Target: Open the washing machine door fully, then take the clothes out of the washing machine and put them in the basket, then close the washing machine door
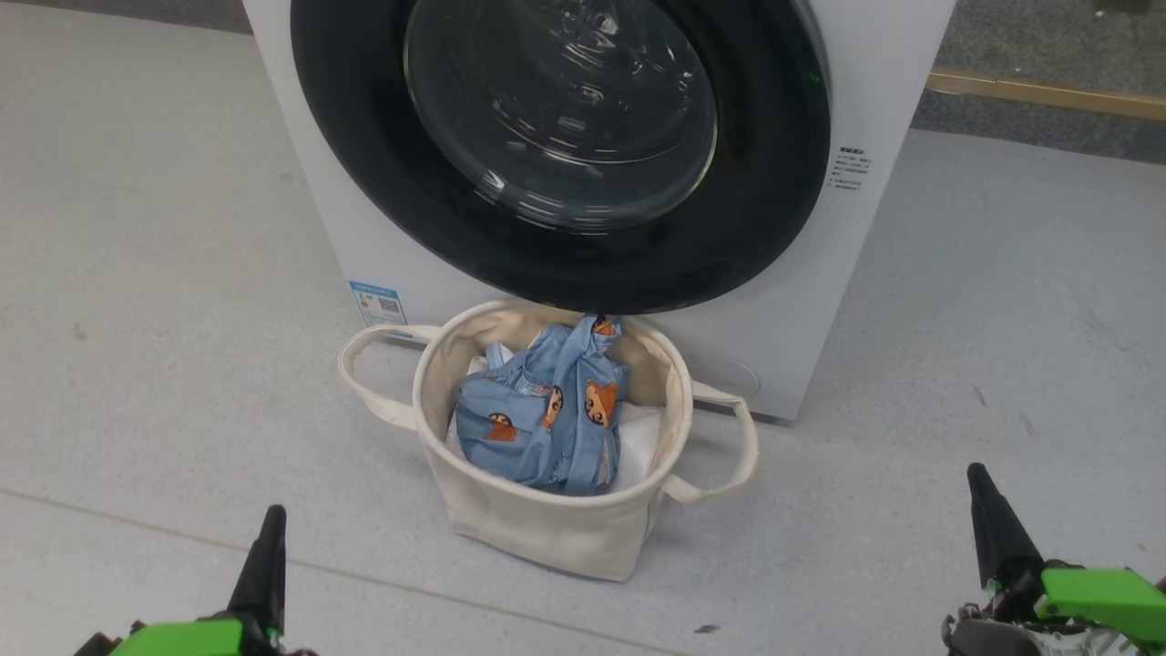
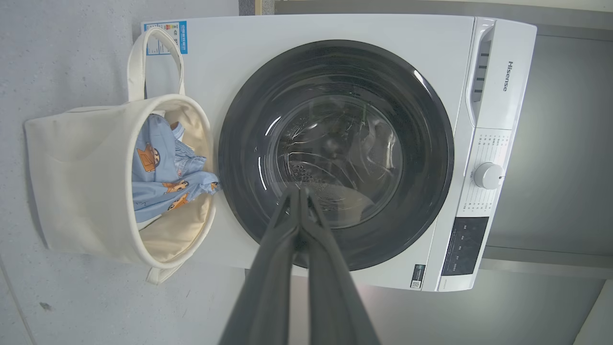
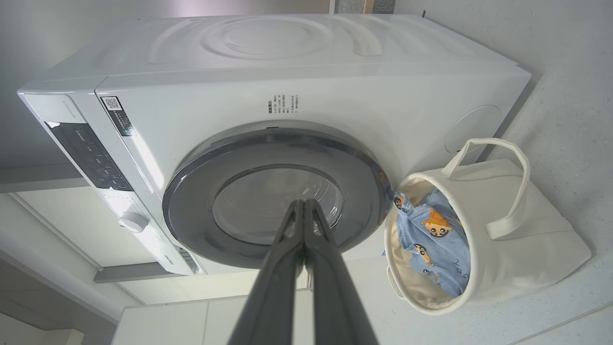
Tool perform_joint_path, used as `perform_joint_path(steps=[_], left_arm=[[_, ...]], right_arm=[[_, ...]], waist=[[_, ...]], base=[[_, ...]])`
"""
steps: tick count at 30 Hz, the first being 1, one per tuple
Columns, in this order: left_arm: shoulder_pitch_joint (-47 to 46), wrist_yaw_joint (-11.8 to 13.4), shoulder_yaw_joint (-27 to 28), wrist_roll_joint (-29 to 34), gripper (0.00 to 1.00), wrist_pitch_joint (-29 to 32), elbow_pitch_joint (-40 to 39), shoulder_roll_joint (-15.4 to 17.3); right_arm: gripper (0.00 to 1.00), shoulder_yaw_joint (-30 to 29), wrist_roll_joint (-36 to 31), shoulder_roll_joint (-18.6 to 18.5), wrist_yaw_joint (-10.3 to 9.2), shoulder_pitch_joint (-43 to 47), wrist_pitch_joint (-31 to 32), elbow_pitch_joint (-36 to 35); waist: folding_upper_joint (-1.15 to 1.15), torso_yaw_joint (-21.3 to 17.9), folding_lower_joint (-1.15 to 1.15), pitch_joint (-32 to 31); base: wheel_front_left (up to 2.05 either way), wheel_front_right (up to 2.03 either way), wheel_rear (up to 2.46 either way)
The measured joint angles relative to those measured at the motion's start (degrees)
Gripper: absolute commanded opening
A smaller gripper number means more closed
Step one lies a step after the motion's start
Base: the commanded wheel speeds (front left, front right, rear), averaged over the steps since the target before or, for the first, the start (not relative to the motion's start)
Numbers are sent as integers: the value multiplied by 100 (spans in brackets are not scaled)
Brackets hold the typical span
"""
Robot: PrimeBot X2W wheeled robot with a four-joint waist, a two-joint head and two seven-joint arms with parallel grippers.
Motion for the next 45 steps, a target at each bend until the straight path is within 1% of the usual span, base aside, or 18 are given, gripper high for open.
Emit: perform_joint_path(steps=[45], left_arm=[[0, 0, 0, 0, 0, 0, 0, 0]], right_arm=[[0, -29, -25, 22, 0, 0, 1, 1]], waist=[[0, 0, 0, 0]], base=[[0, 0, 0]])
